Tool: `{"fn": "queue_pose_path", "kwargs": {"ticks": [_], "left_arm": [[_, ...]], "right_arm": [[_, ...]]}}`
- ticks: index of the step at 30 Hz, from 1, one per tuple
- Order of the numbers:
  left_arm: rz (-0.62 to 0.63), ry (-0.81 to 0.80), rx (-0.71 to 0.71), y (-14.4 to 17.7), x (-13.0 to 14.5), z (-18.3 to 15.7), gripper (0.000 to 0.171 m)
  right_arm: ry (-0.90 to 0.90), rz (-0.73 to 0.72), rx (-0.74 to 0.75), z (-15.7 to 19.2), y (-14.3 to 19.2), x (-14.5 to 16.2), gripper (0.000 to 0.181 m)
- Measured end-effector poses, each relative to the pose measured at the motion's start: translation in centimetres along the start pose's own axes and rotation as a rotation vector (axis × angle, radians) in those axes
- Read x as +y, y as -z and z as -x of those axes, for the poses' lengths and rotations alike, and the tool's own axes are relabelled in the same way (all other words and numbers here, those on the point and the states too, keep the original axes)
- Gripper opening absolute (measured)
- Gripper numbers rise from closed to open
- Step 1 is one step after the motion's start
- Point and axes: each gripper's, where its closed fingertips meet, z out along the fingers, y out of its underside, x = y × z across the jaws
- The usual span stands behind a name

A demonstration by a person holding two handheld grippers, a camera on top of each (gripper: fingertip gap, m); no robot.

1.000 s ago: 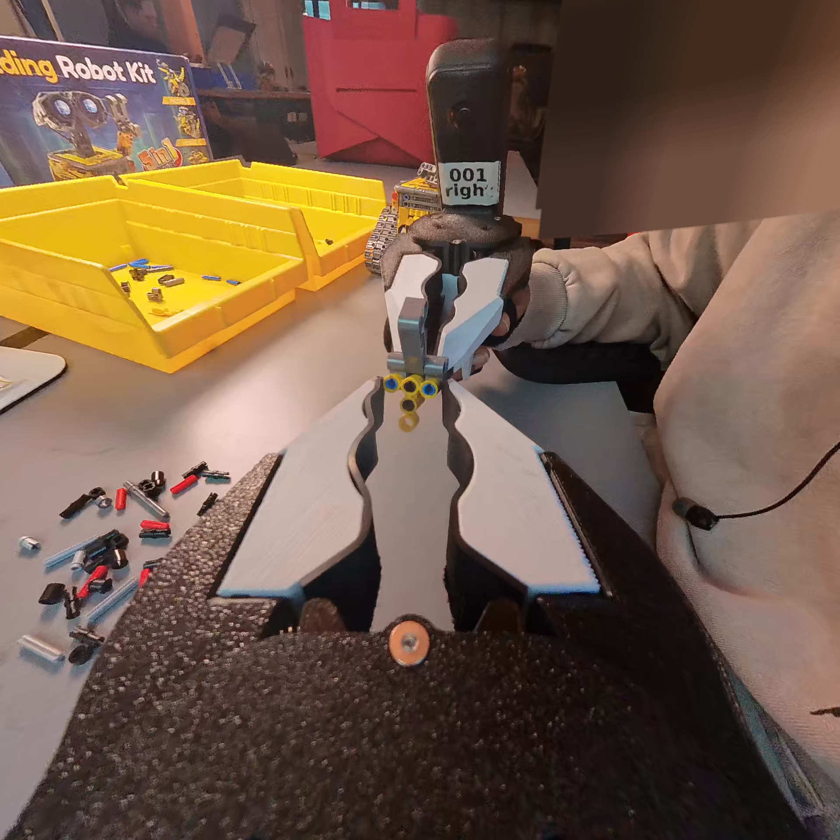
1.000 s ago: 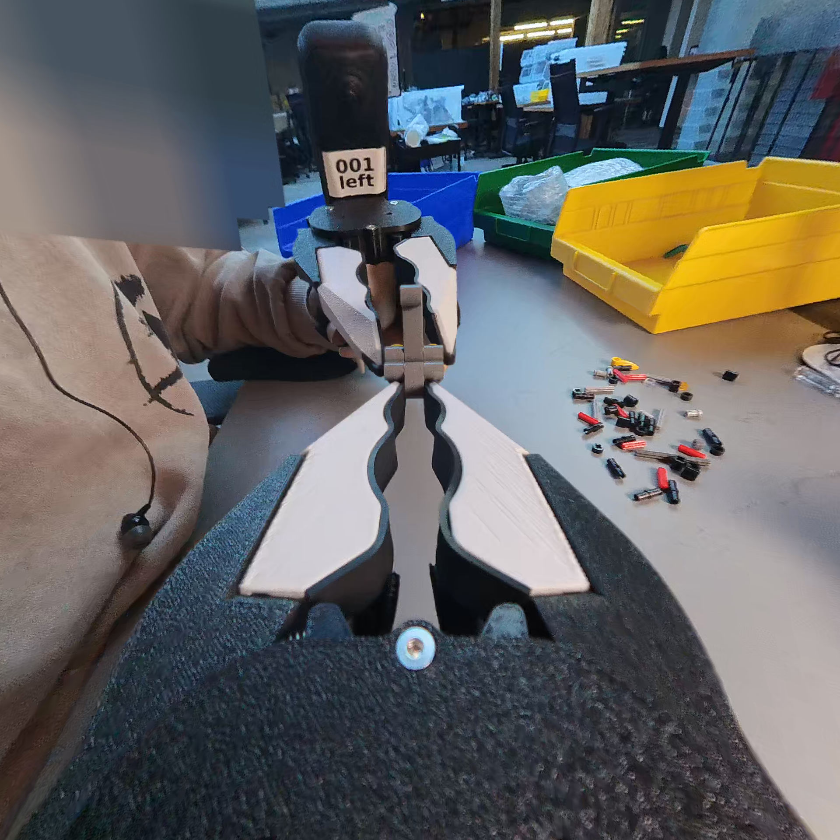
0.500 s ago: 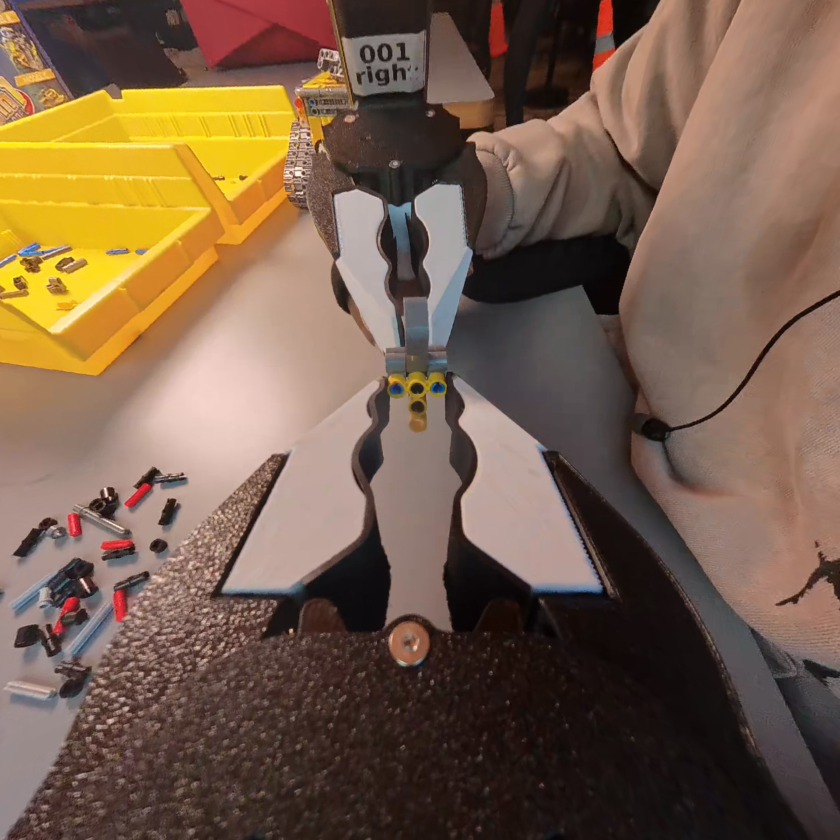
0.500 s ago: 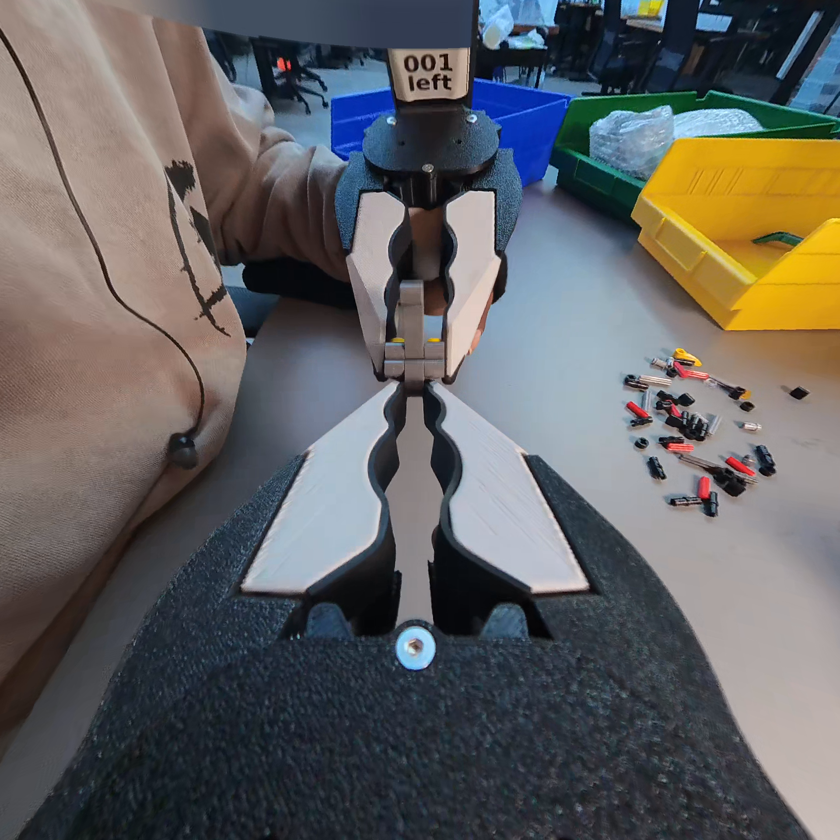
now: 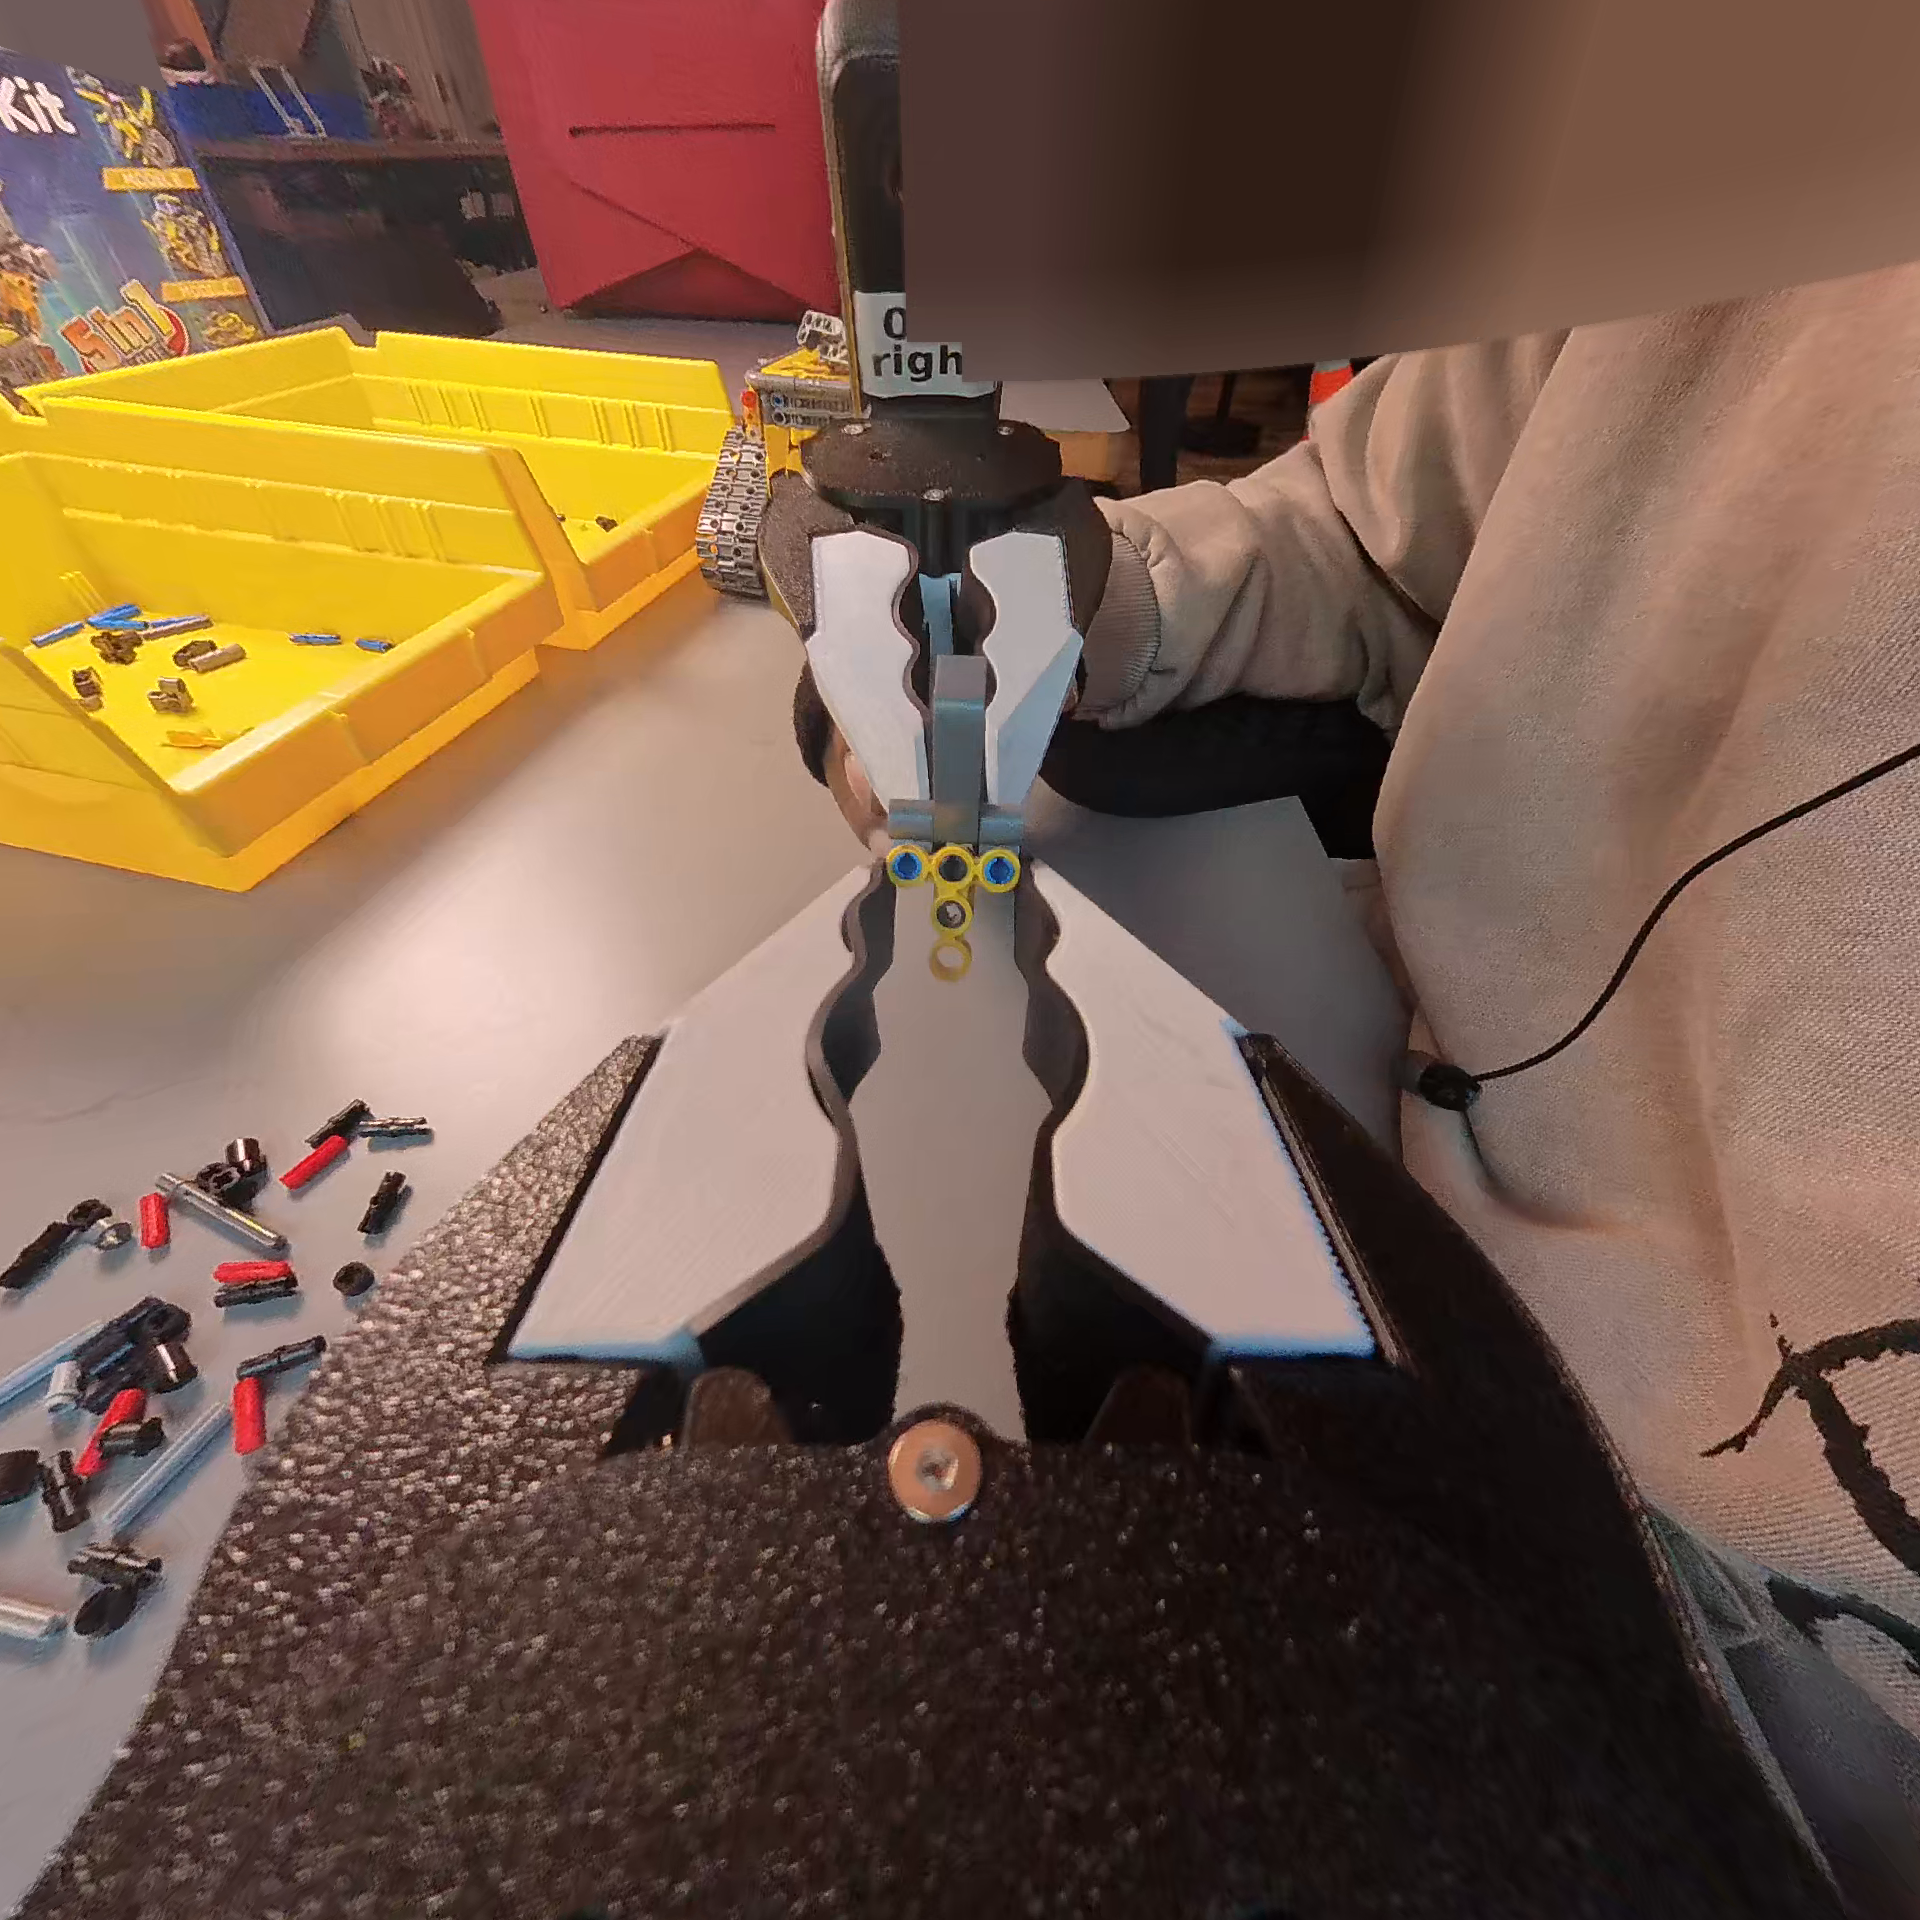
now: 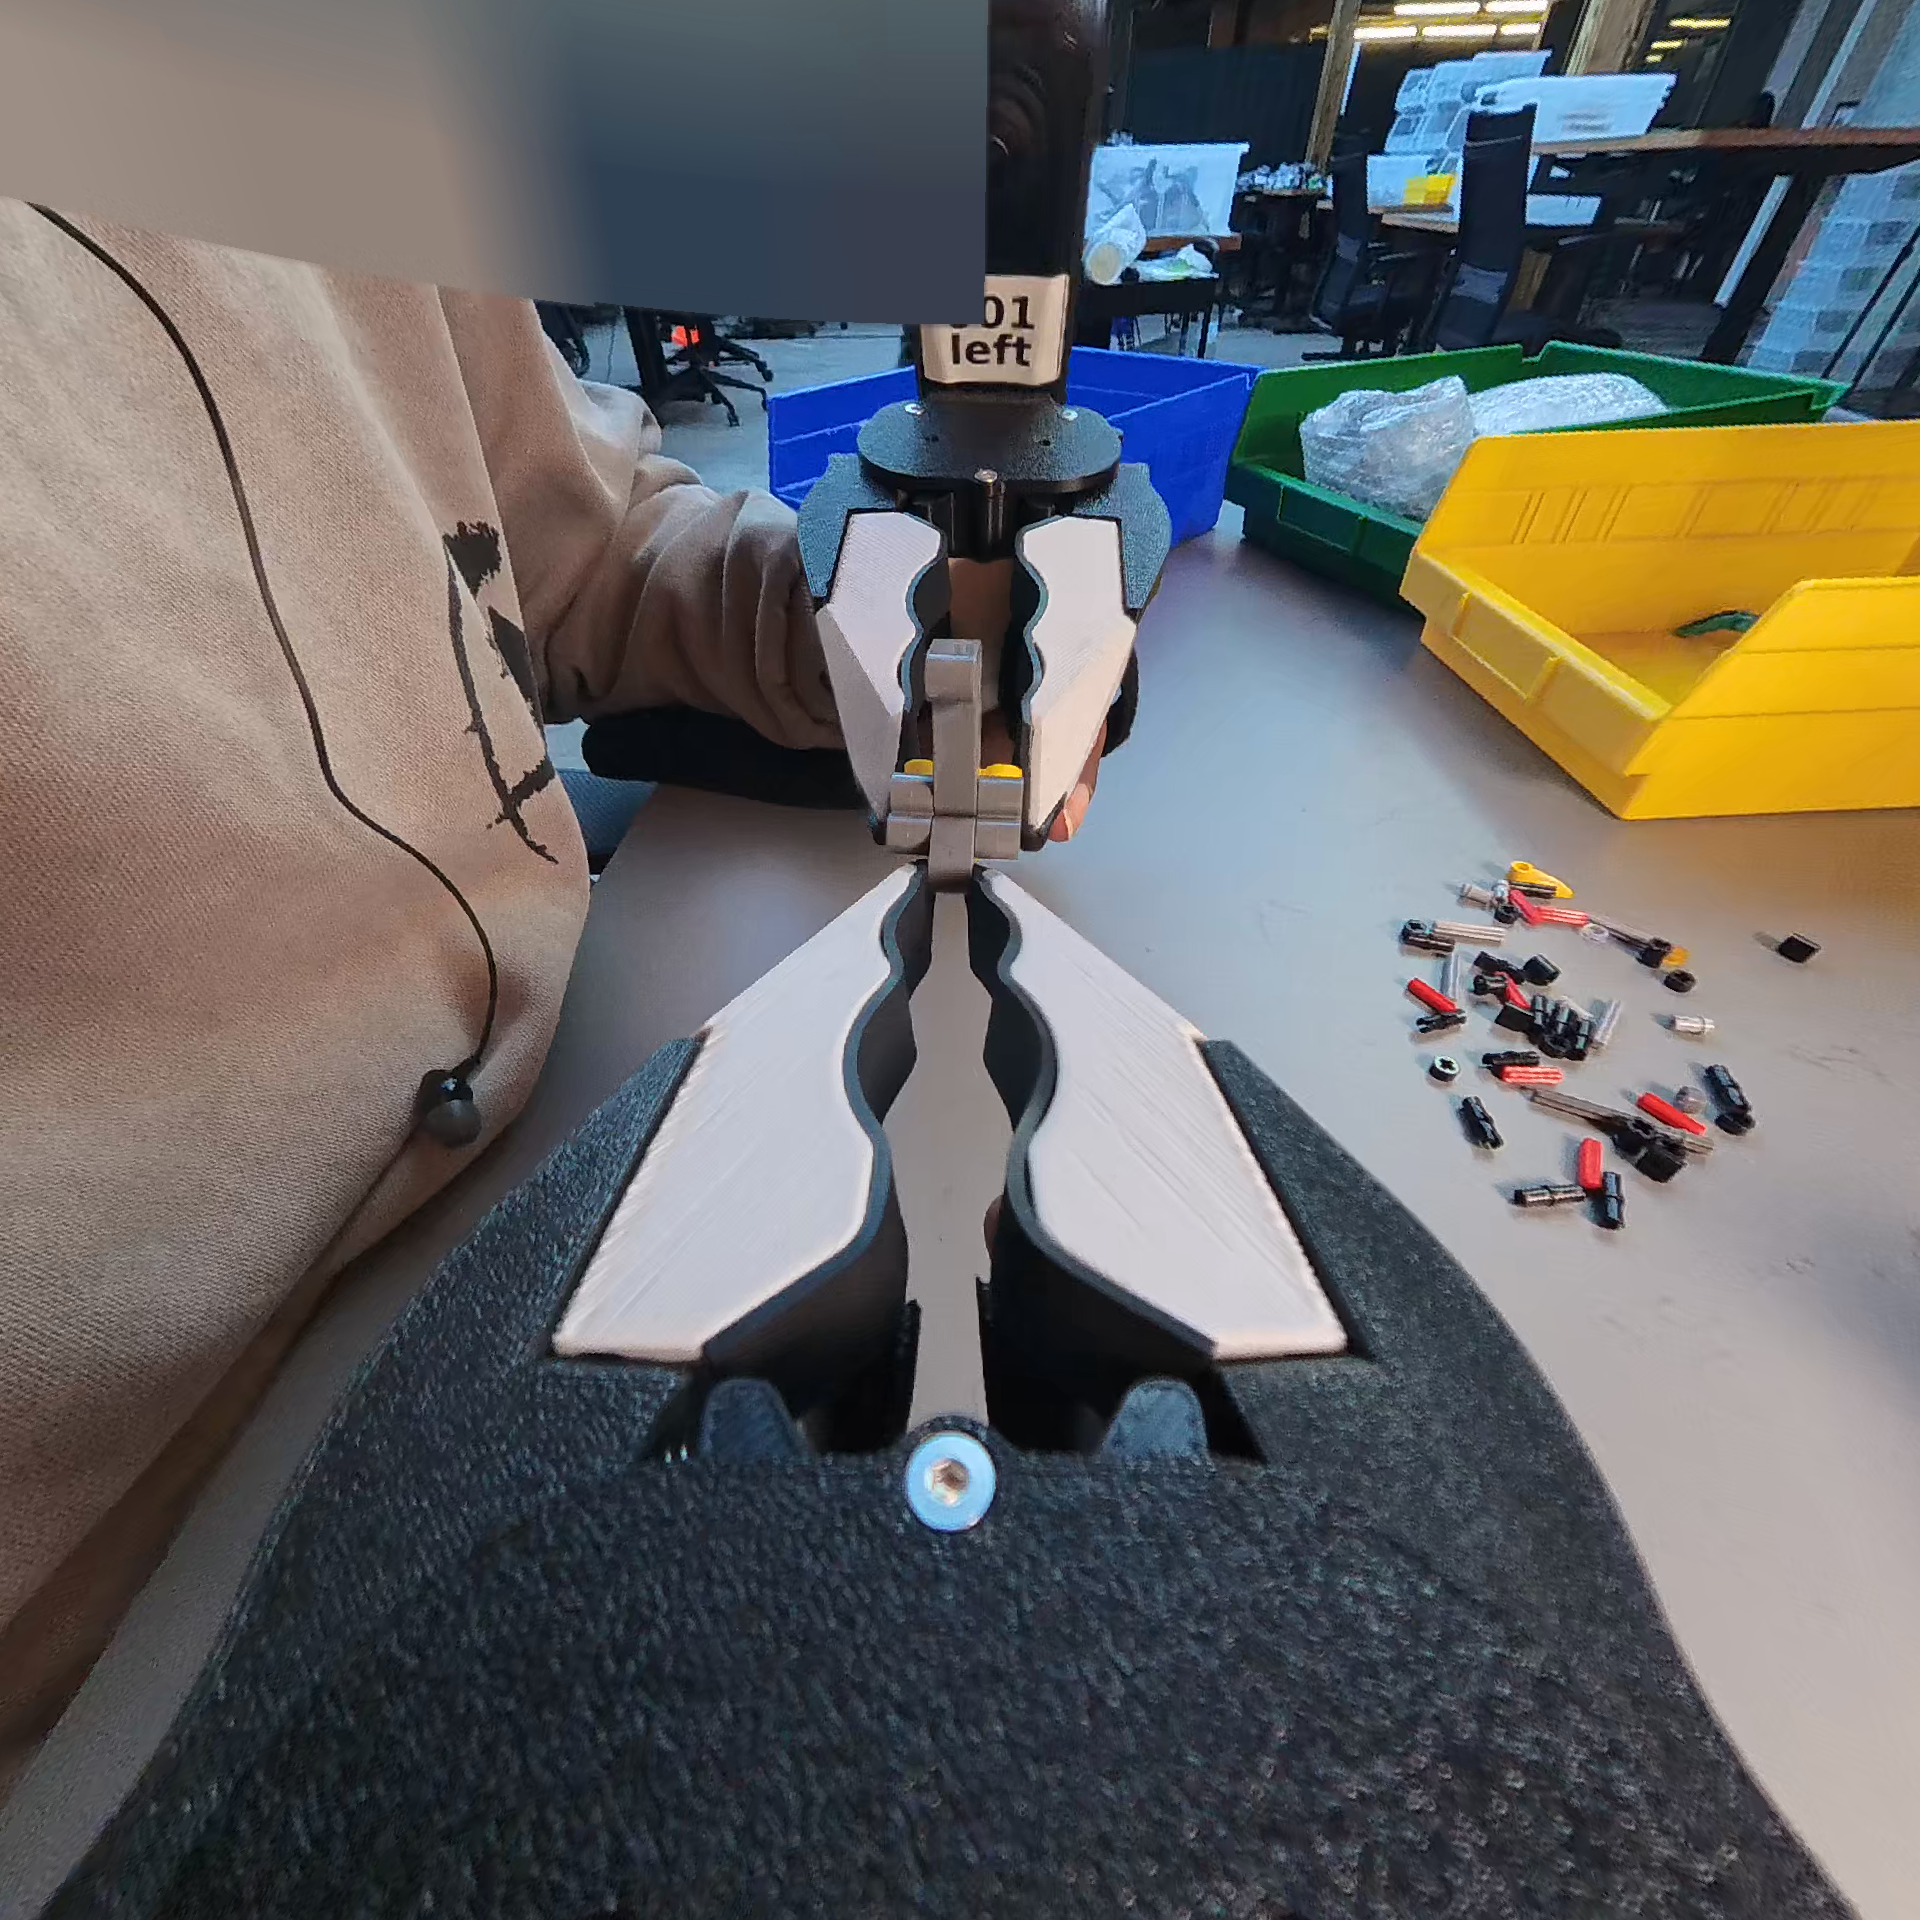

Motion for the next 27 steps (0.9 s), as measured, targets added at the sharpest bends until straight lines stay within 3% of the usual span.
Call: {"fn": "queue_pose_path", "kwargs": {"ticks": [1,2,4,5,9,10,12,18,27], "left_arm": [[-0.012,0.007,0.0,0.2,-0.2,0.1,0.023],[-0.033,0.018,-0.004,0.6,-0.5,0.3,0.007],[-0.188,0.082,-0.059,3.3,-2.7,1.9,0.0],[-0.205,0.088,-0.079,4.2,-3.1,2.4,0.0],[-0.106,0.065,-0.053,2.0,-1.6,1.6,0.0],[-0.1,0.074,-0.039,1.9,-1.5,1.5,0.022],[-0.072,0.077,-0.023,1.5,-0.9,1.3,0.037],[0.072,-0.074,-0.007,-0.7,0.8,-0.4,0.025],[0.155,-0.138,-0.016,-0.7,2.3,-0.8,0.024]], "right_arm": [[0.005,-0.006,0.007,0.0,0.1,-0.3,0.005],[0.009,-0.002,0.013,-0.1,0.3,-0.3,0.005],[-0.018,-0.012,0.025,-0.6,1.7,-0.1,0.004],[-0.006,0.008,0.057,-0.9,2.4,0.5,0.004],[-0.015,-0.001,0.031,-0.6,1.6,0.3,0.005],[-0.01,0.007,0.039,-0.9,1.7,0.5,0.005],[-0.014,0.038,0.042,-0.9,1.4,1.1,0.005],[0.011,0.114,0.01,0.1,-0.1,2.5,0.005],[0.037,0.163,-0.004,0.5,-0.2,3.0,0.005]]}}
